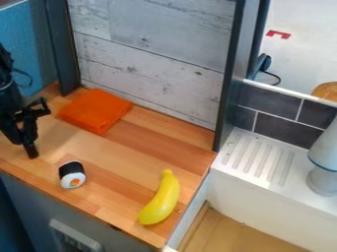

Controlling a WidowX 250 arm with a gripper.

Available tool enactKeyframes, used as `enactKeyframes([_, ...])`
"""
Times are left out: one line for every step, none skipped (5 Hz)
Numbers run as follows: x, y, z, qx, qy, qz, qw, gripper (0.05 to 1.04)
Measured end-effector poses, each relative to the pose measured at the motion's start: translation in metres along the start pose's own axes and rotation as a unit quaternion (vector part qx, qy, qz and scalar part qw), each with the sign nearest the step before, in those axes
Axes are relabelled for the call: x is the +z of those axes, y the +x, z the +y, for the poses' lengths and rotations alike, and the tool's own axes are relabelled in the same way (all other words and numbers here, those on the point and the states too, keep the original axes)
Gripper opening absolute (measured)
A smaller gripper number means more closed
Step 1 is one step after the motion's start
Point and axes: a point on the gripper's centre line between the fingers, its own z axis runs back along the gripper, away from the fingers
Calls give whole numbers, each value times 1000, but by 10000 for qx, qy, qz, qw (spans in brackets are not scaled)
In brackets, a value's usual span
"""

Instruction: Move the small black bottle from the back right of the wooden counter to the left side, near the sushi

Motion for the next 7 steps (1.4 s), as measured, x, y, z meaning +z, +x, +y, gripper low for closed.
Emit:
enactKeyframes([0, -1, 1, 131, 59, 18, 9999, 728])
enactKeyframes([-1, -3, -5, 88, 75, 40, 9999, 987])
enactKeyframes([-1, -4, -8, 84, 97, 40, 9999, 1009])
enactKeyframes([-1, -4, -7, 92, 98, 47, 9999, 1004])
enactKeyframes([11, -3, -10, 111, 74, -25, 9999, 1001])
enactKeyframes([22, -7, -23, 5, 9, 44, 10000, 1001])
enactKeyframes([63, -9, -39, -105, 93, -2, 9999, 1001])
